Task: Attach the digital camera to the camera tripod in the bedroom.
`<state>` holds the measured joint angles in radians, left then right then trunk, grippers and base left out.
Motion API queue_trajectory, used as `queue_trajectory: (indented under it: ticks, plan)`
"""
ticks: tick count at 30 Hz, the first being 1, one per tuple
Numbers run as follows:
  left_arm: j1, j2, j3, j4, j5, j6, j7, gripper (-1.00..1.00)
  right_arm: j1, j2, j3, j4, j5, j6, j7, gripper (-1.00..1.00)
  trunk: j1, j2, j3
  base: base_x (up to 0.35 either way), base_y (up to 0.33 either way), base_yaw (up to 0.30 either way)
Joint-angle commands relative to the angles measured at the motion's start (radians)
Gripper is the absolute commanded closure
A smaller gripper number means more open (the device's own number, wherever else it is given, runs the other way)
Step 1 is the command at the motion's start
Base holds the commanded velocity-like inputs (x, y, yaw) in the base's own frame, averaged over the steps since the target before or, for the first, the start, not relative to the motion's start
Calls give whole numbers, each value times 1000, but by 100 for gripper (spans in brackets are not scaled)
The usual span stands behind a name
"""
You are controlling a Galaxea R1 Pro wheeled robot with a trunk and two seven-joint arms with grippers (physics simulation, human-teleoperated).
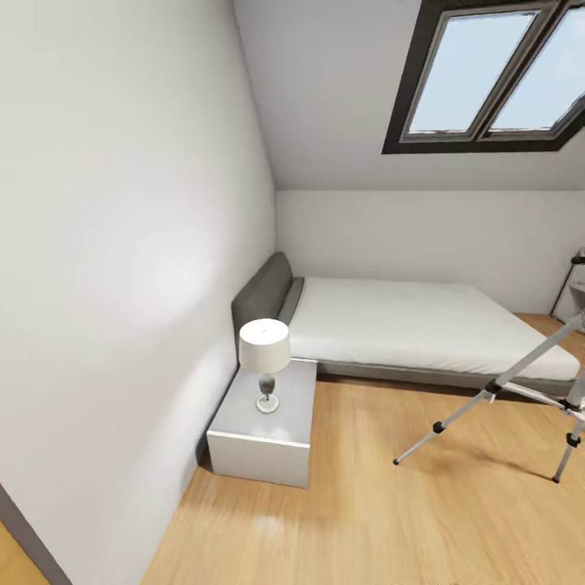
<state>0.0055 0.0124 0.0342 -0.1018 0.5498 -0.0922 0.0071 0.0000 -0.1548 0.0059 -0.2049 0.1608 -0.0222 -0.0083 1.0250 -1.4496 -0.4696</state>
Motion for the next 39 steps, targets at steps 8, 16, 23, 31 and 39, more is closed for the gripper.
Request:
queue_trajectory:
  ticks: [8, 16, 23, 31, 39]
  plan:
    - [1, 0, 3, -2, -2, -2, 1, -100, 0, 0, 0, -1, 8, -2, -1, -100, 0, 0, -1, 0, 0, -230]
    - [1, 0, 4, -2, -3, -3, 1, -100, 0, 0, 0, -1, 8, -2, -1, -100, 0, 0, -1, 0, 0, -188]
    - [1, 1, 4, -2, -2, -3, 1, -100, 0, 0, 1, -1, 9, -2, -1, -100, 0, 0, -1, 0, 0, -53]
    - [1, 1, 3, -2, -2, -3, 1, -100, 0, 0, 2, -1, 9, -5, -1, -100, 0, 0, -1, 0, 0, -6]
    - [1, 1, 3, -2, -2, -2, 1, -100, 0, 0, 2, -1, 9, -5, -1, -100, 0, 0, -1, 0, 0, 0]
